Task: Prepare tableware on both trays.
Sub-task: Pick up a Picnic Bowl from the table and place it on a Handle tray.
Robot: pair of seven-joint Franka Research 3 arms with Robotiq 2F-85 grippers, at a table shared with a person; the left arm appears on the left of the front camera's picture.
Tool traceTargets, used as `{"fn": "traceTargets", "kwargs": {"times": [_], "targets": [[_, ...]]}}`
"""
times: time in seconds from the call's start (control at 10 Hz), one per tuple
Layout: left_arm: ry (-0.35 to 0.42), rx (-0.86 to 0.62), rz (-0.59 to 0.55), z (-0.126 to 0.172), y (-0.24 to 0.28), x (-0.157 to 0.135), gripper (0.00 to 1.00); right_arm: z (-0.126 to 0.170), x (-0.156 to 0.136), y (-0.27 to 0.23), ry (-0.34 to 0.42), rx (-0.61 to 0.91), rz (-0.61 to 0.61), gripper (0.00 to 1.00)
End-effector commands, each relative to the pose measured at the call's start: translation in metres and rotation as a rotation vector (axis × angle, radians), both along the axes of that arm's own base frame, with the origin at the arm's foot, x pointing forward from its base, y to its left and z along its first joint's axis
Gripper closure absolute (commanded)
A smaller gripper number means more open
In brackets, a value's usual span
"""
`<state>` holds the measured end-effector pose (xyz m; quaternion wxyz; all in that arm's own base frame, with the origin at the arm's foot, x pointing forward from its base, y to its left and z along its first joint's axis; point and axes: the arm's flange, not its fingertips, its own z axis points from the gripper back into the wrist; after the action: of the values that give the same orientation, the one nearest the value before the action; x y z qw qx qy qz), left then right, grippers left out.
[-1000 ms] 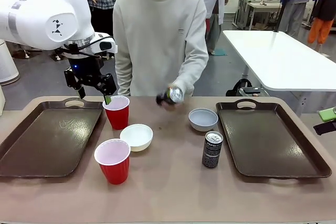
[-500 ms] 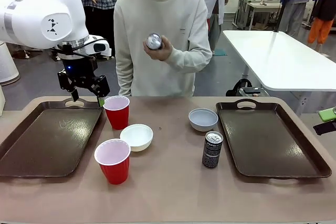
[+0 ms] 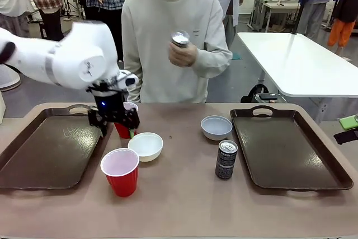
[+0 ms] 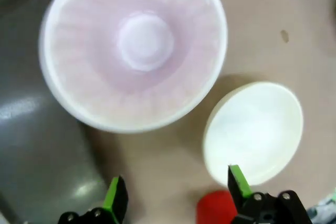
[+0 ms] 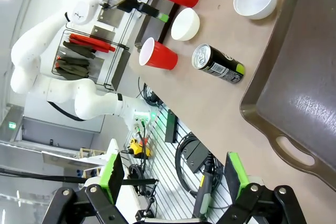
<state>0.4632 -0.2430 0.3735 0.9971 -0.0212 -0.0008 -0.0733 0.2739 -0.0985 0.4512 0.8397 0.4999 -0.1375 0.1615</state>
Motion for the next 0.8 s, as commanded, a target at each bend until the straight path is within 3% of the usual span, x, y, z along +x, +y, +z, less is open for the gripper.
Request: {"fn": "traceTargets", "kwargs": {"times": [0.0, 0.2, 0.3, 0.7], "targets": [[-0.085, -0.001, 0.071, -0.006, -0.022, 0.003, 0.0, 0.0, 0.002, 0.0, -0.019, 0.026, 0.004, 0.0], [-0.163, 0.004, 0.091, -0.005, -0.034, 0.002, 0.0, 0.0, 0.002, 0.0, -0.019, 0.026, 0.004, 0.0], [-0.165, 0.013, 0.073, -0.007, -0.04, 0.0, 0.0, 0.0, 0.002, 0.0, -0.019, 0.026, 0.004, 0.0], [-0.086, 0.043, 0.03, -0.027, -0.055, -0.001, 0.0, 0.0, 0.002, 0.0, -0.019, 0.026, 0.004, 0.0]]}}
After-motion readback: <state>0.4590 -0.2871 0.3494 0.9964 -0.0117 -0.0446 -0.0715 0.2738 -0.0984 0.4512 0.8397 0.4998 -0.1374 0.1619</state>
